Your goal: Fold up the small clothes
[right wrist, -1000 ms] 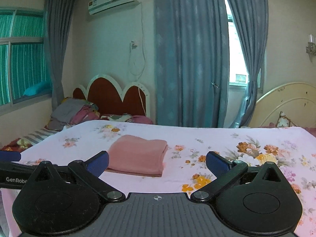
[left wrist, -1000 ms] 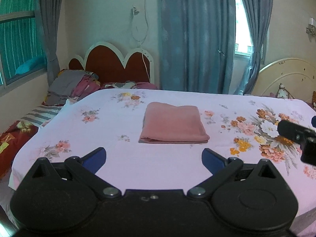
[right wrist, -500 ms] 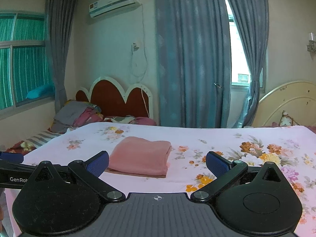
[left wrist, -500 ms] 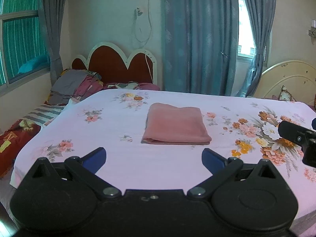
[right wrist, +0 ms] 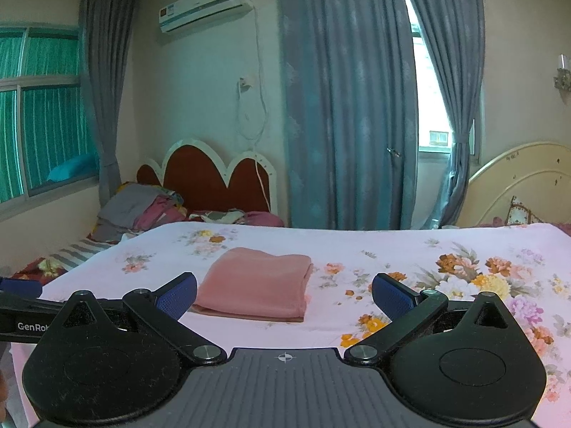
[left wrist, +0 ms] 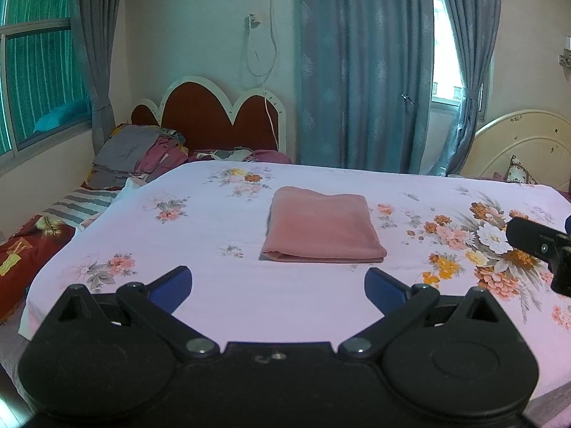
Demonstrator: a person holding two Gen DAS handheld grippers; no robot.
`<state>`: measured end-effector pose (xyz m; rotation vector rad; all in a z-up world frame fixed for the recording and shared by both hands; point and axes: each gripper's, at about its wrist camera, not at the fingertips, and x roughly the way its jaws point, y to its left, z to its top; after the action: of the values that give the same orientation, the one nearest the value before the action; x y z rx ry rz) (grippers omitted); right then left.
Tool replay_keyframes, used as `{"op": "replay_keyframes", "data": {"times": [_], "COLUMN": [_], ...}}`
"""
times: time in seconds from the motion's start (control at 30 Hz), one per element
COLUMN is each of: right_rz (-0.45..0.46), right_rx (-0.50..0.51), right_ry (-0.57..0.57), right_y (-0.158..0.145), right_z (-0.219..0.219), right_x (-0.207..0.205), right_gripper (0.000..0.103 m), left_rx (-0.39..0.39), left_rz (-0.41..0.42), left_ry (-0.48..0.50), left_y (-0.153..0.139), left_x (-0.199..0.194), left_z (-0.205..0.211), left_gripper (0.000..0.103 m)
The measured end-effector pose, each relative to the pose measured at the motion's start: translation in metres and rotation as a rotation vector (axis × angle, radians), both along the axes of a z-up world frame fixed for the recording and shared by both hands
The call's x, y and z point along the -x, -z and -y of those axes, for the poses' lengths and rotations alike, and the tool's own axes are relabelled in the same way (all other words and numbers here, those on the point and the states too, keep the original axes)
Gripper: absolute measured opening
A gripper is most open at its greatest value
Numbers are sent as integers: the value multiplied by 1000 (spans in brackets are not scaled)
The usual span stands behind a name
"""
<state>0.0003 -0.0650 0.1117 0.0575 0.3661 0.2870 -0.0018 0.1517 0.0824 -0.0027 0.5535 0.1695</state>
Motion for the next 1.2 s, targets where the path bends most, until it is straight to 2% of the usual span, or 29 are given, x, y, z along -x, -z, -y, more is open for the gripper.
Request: {"op": "replay_keyframes", "data": {"times": [1.2], "right_rz": [-31], "right_rx": [-10], "right_ry": [-17], "right_y": [5], "right_z": [-13], "right_x": [-13], "right_gripper": [103], "left_rx": [1], "left_rz": [-16], "left_ry": [-13], "left_y": [3], "left_x": [-9], "left_z": [-13], "left_gripper": [103]}}
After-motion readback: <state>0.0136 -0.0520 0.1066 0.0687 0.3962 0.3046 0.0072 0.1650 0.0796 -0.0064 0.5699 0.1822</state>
